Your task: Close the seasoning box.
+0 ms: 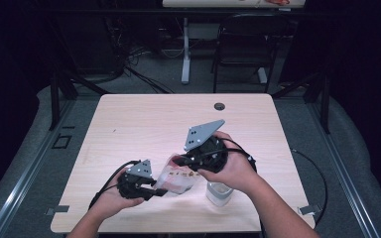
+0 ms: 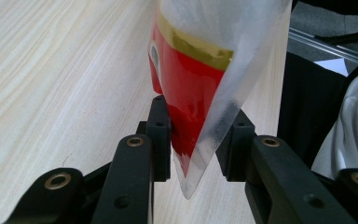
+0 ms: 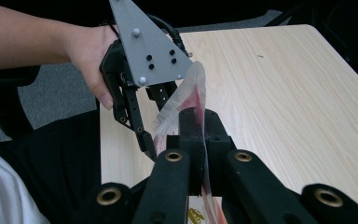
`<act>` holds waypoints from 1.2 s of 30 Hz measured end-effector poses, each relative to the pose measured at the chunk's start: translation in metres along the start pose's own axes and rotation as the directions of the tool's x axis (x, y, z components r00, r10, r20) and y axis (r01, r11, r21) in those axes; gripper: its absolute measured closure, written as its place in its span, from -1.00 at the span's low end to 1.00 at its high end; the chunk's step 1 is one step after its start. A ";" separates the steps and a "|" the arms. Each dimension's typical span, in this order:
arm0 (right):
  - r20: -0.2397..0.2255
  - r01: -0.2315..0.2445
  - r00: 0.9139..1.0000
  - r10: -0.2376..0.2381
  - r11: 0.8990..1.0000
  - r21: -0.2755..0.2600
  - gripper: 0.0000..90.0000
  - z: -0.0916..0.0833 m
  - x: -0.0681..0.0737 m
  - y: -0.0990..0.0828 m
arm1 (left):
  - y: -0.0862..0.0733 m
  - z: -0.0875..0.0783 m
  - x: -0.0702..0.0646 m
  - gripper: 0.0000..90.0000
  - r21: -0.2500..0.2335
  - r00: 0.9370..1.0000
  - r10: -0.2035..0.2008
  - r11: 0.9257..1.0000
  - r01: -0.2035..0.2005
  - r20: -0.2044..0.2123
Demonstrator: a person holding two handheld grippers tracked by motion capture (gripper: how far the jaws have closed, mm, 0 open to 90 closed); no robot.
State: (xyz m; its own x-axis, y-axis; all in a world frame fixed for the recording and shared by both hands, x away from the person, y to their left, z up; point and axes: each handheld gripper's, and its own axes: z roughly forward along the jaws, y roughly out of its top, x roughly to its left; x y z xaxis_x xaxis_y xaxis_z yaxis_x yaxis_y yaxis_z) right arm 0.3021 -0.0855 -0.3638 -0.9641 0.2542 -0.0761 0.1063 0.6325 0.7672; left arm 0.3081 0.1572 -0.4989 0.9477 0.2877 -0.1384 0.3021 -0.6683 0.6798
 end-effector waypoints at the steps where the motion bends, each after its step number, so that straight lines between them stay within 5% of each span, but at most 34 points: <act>1: 0.001 -0.002 1.000 0.002 1.000 -0.005 0.99 -0.001 0.000 -0.001 | 0.001 -0.001 0.000 0.56 0.004 1.000 0.003 1.000 -0.003 -0.001; 36: 0.013 -0.063 0.998 0.063 0.997 -0.042 0.98 -0.010 -0.004 -0.031 | 0.021 -0.018 0.000 0.61 0.201 0.999 0.051 0.979 -0.047 -0.017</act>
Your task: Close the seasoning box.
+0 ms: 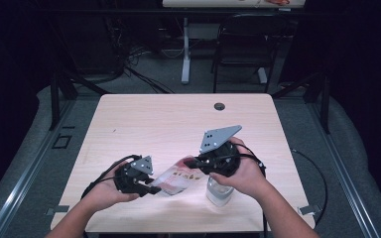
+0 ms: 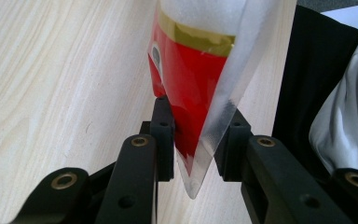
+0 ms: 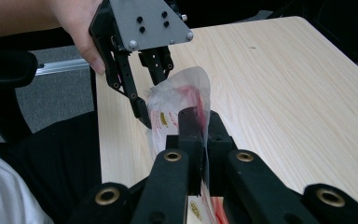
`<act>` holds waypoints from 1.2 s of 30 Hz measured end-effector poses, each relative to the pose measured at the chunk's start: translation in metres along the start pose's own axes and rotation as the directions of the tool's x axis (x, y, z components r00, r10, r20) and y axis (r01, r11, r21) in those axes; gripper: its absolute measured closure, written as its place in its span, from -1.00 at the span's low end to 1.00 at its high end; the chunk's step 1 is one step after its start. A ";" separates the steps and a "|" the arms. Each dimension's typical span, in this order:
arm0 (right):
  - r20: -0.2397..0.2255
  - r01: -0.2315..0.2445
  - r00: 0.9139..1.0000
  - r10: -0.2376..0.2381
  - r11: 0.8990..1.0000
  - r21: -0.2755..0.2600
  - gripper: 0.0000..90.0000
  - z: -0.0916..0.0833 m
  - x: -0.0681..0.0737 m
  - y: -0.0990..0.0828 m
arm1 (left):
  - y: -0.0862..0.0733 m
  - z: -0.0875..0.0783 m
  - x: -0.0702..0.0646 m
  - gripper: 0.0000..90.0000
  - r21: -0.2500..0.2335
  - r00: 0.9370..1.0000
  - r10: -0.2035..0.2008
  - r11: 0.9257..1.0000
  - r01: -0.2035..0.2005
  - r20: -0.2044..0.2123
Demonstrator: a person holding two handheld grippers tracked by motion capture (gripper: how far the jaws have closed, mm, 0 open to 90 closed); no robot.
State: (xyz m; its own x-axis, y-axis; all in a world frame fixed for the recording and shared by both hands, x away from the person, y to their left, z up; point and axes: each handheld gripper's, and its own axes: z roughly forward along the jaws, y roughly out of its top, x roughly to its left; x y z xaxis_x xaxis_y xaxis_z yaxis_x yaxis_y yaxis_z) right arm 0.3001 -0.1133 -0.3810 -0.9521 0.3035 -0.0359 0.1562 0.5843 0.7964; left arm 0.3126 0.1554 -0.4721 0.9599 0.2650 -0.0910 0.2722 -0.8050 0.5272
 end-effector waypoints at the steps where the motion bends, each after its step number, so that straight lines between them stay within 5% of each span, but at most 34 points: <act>1: -0.003 -0.002 1.000 0.002 1.000 -0.002 0.98 0.000 0.000 -0.001 | 0.000 0.000 0.000 0.62 0.003 1.000 0.000 1.000 0.000 0.000; 22: 0.017 -0.024 1.000 0.024 0.999 -0.025 0.95 0.003 -0.001 -0.019 | 0.003 -0.003 0.000 0.63 0.070 1.000 0.007 0.998 -0.007 -0.013; 36: 0.024 -0.064 0.997 0.067 0.992 -0.105 0.97 -0.003 -0.004 -0.038 | 0.011 -0.013 -0.001 0.63 0.081 1.000 0.010 0.997 -0.008 -0.013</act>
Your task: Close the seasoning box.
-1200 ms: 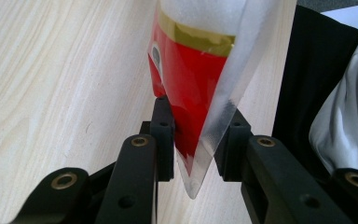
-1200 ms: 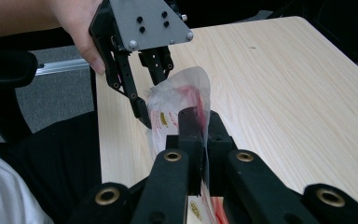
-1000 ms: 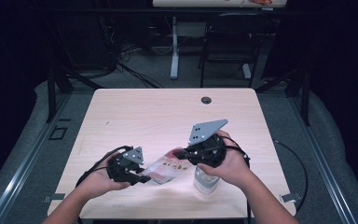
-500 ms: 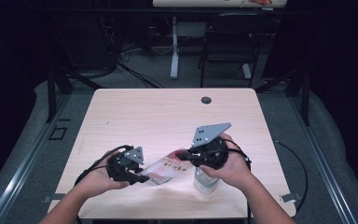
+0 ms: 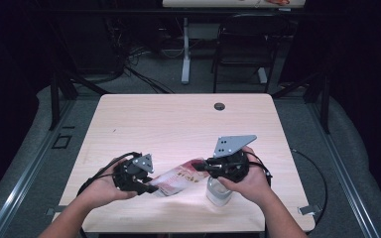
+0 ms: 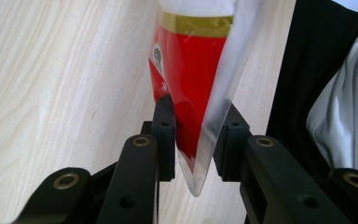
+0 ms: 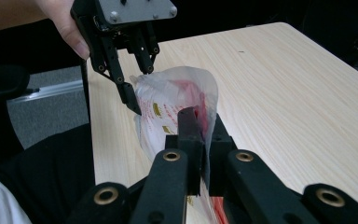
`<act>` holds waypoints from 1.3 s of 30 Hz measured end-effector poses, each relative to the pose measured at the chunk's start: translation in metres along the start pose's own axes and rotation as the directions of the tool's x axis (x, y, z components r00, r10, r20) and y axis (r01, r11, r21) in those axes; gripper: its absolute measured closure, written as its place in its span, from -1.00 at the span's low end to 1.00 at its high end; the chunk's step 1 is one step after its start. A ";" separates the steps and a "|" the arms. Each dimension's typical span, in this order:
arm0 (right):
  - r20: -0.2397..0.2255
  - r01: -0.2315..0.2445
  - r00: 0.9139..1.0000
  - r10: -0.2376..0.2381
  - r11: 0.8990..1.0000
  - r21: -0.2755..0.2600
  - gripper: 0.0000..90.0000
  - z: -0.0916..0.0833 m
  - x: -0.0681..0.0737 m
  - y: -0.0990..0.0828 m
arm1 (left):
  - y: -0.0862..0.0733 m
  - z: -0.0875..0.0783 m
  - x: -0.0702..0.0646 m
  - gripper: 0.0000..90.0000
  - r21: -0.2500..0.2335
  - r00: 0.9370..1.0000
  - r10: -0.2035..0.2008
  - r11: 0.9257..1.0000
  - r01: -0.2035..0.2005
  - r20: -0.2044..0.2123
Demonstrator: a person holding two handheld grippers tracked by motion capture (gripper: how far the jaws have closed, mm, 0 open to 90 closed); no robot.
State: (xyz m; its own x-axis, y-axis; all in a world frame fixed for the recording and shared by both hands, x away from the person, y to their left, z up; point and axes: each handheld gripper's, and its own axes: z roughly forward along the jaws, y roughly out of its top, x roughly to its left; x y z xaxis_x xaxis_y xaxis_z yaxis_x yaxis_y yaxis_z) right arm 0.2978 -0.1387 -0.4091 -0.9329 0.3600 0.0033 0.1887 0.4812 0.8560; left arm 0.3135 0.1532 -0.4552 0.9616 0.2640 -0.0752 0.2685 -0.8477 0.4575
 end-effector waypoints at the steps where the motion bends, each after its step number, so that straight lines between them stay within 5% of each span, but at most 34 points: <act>1: 0.002 -0.005 1.000 0.005 1.000 -0.006 0.97 0.000 -0.001 -0.002 | 0.000 -0.001 0.000 0.64 0.000 1.000 0.000 1.000 0.000 -0.003; 29: 0.013 -0.062 0.998 0.064 0.994 -0.094 0.98 -0.009 -0.003 -0.026 | 0.009 -0.013 -0.001 0.66 -0.005 1.000 0.008 1.000 -0.008 -0.016; 39: 0.010 -0.074 0.997 0.075 0.994 -0.076 0.82 -0.009 -0.005 -0.032 | 0.009 -0.017 -0.003 0.66 -0.013 1.000 0.012 1.000 -0.012 -0.022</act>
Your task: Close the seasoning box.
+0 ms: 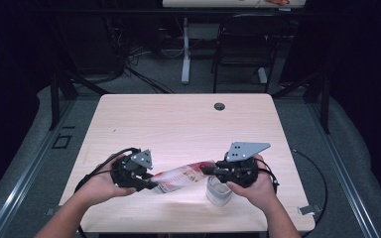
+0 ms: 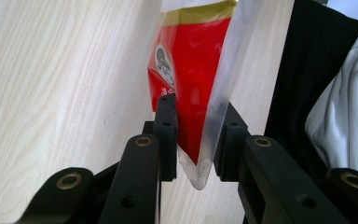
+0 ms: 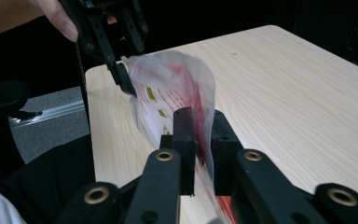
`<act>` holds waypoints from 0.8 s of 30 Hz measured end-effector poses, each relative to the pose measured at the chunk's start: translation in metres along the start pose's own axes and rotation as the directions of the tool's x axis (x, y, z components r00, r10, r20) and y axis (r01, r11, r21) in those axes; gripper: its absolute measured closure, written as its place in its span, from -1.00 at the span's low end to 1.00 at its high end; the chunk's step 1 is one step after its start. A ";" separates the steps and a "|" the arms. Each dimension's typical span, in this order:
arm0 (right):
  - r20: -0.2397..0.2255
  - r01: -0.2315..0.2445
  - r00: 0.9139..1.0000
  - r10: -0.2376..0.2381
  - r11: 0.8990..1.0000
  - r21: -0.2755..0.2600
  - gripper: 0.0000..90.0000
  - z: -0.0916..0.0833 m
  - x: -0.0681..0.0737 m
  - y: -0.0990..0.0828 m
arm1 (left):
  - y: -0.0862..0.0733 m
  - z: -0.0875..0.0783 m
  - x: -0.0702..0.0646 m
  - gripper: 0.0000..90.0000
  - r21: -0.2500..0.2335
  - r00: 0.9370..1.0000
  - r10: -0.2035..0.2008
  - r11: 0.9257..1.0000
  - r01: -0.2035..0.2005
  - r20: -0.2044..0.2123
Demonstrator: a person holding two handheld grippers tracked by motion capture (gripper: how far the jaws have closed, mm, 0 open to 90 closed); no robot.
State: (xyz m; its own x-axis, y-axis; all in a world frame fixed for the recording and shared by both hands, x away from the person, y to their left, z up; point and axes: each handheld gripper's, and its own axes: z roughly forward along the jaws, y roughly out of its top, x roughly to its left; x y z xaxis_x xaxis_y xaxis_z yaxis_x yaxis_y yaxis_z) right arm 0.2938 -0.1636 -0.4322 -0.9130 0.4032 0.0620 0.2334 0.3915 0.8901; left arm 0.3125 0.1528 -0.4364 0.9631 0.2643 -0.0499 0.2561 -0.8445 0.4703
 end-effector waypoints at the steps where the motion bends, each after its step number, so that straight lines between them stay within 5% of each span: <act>1: -0.004 -0.006 1.000 0.006 1.000 -0.001 0.82 0.000 -0.001 -0.001 | 0.000 0.000 0.000 0.66 -0.003 1.000 -0.002 1.000 0.002 -0.001; 9: -0.007 -0.030 1.000 0.030 1.000 0.005 0.72 -0.002 -0.006 -0.007 | 0.002 -0.004 0.000 0.66 -0.013 1.000 0.003 1.000 -0.003 0.002; 24: -0.030 -0.073 0.997 0.073 0.997 -0.003 0.98 -0.004 -0.009 -0.011 | 0.006 -0.016 0.001 0.67 -0.034 1.000 0.010 0.999 -0.011 -0.008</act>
State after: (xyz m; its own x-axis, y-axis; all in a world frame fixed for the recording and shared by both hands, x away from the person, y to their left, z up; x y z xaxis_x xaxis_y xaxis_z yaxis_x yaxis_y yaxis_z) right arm 0.2978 -0.1752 -0.4408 -0.9032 0.4056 0.1405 0.2987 0.3588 0.8843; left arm 0.3136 0.1550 -0.4198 0.9651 0.2592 -0.0381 0.2429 -0.8307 0.5009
